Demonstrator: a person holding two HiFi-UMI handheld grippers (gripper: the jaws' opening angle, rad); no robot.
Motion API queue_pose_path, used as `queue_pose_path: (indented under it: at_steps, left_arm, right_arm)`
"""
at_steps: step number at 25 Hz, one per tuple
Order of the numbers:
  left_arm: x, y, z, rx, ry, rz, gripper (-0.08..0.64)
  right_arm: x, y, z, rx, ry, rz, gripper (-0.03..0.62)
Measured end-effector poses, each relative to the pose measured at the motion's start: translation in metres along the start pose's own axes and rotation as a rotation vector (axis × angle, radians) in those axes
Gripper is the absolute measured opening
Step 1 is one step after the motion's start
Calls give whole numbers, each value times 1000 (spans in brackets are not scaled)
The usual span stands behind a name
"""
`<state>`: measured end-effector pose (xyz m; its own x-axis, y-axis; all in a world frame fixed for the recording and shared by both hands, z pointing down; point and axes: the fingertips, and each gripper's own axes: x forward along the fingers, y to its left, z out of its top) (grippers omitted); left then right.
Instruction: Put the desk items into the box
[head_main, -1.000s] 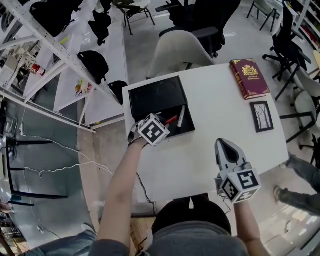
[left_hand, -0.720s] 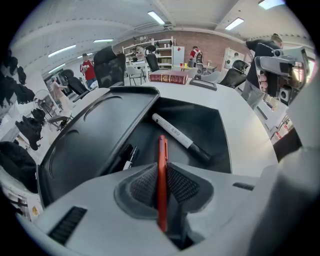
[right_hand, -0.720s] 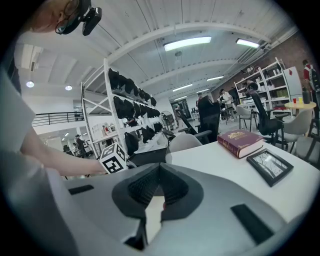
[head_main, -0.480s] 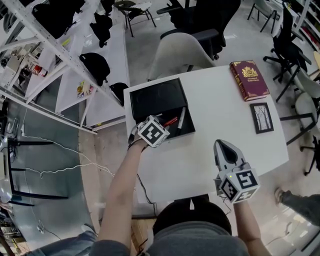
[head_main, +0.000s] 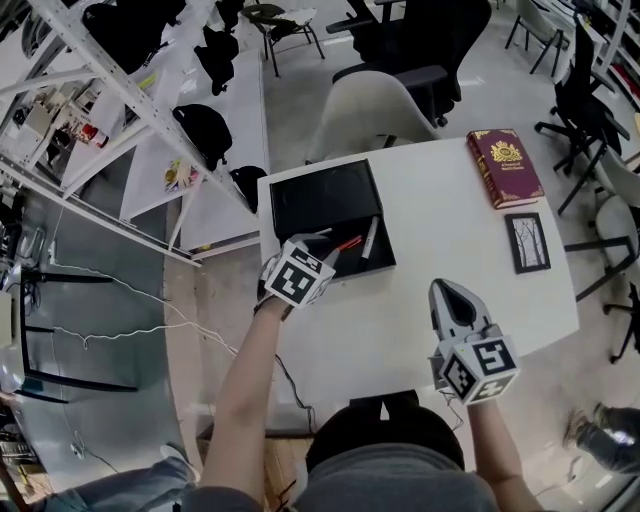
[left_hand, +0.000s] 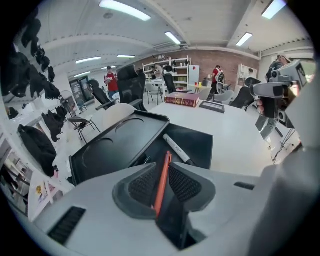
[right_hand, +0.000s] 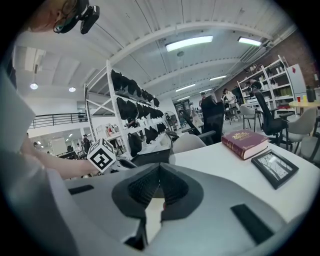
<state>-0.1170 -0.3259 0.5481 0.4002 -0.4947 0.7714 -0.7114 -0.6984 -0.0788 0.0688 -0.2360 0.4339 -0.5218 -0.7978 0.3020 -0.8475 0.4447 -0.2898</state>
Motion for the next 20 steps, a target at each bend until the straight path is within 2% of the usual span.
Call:
queue_pose_path:
  at_steps: [4, 9, 20]
  left_arm:
    - [-20, 1, 6, -25, -56, 62, 74]
    - [-44, 4, 9, -93, -135, 139, 55]
    - [-88, -15, 6, -240, -293, 248, 38]
  right_arm:
    - [-1, 1, 2, -7, -2, 11, 3]
    - [-1, 3, 6, -18, -9, 26, 3]
    - [-2, 8, 11, -40, -20, 70, 3]
